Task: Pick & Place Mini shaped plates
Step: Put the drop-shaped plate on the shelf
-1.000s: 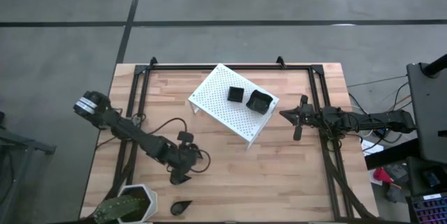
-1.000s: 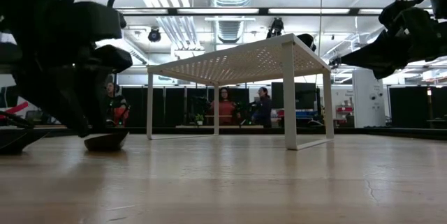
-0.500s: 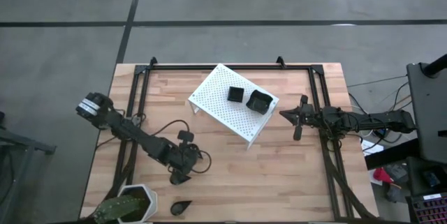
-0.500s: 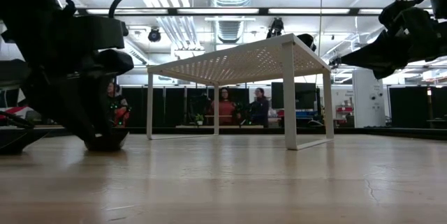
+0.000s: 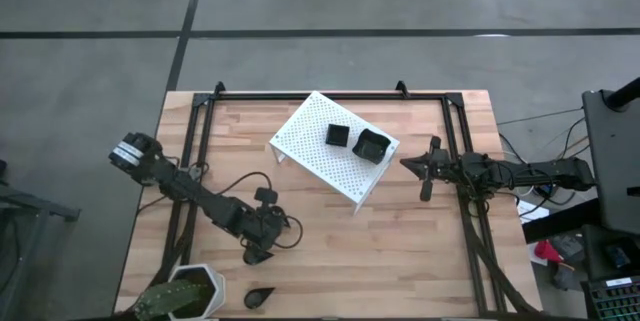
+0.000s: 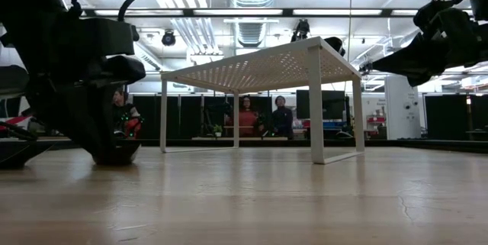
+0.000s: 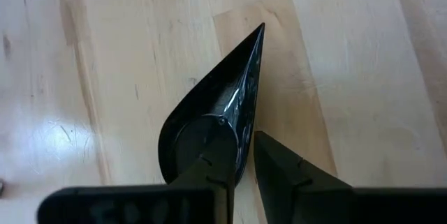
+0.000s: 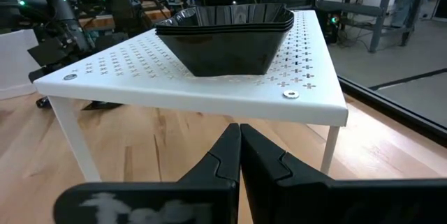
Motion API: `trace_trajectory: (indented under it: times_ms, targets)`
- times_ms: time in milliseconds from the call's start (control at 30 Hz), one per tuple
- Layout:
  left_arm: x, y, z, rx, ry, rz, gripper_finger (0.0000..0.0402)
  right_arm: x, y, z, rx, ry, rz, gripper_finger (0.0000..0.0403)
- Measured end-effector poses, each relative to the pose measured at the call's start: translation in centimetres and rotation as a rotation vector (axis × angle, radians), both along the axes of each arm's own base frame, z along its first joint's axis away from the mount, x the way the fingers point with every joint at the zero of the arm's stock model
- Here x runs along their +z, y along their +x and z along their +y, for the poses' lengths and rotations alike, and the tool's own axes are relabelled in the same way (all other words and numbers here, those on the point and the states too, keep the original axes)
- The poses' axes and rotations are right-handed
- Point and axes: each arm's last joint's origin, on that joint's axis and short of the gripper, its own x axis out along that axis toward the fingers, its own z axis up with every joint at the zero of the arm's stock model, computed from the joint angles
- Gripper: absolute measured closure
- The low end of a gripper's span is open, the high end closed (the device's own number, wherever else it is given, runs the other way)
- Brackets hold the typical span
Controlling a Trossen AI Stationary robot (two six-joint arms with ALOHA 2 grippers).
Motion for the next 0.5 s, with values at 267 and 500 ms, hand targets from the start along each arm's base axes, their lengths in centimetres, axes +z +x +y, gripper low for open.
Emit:
trace_trajectory:
  times_ms: [267,500]
  targets:
    - [-0.03,0.0,0.01,-0.014,0.007,0.001,0.0358,0.0,0.0,0.0,0.0,0.0,0.0,0.0394]
    - [-0.18,0.11,-0.05,-0.016,-0.009,-0.027,0.0358,0.0,0.0,0.0,0.0,0.0,0.0,0.0394]
